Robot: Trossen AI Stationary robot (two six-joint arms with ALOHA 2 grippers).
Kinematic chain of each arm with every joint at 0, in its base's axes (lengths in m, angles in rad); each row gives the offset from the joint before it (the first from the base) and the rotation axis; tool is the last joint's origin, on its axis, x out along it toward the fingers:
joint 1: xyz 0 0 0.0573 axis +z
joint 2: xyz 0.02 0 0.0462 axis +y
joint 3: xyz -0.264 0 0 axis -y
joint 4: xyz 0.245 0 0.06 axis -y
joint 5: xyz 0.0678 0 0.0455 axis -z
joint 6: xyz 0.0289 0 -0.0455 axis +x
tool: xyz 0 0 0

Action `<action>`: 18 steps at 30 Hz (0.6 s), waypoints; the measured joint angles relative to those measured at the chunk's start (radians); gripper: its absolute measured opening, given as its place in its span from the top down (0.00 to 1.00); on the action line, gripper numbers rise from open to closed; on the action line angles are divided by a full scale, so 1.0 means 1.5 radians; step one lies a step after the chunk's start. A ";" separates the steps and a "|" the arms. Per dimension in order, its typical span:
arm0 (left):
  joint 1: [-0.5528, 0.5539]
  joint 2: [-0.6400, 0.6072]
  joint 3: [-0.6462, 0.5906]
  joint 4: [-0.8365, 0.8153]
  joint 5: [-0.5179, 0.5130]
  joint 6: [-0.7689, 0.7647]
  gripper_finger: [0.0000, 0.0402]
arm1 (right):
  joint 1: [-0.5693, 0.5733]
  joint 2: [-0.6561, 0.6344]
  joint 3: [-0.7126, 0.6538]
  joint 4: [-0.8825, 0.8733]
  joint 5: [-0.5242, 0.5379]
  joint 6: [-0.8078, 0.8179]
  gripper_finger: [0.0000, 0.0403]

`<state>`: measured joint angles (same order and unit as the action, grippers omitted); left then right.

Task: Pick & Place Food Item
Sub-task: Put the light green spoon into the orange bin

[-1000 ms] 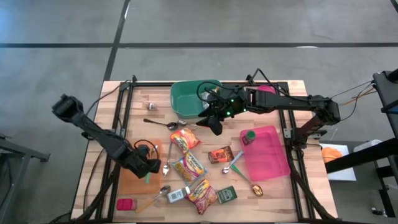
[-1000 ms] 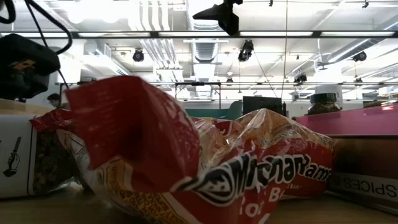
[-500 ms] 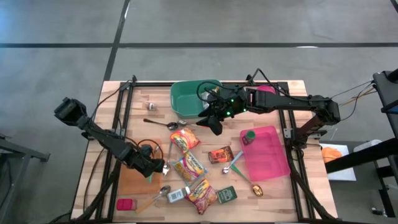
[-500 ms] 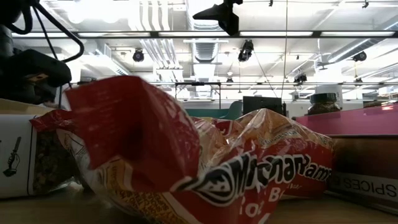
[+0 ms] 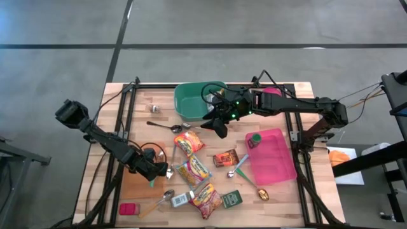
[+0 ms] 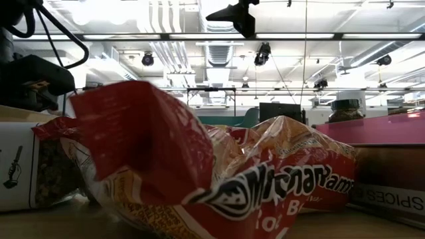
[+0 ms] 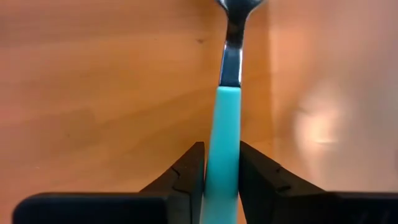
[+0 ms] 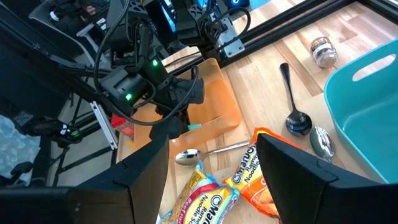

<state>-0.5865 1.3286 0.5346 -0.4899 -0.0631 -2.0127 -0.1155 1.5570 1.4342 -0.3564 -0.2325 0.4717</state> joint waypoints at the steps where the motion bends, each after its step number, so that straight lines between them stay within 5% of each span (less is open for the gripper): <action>1: 0.000 -0.002 -0.001 0.003 0.000 0.000 0.77 | 0.000 0.000 0.000 -0.001 0.000 0.000 0.41; 18: 0.005 -0.016 -0.002 0.071 0.002 0.103 0.72 | 0.001 0.000 0.000 -0.004 -0.003 0.001 0.41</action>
<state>-0.5784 1.3041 0.5316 -0.3834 -0.0602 -1.8587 -0.1135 1.5570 1.4342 -0.3630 -0.2367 0.4725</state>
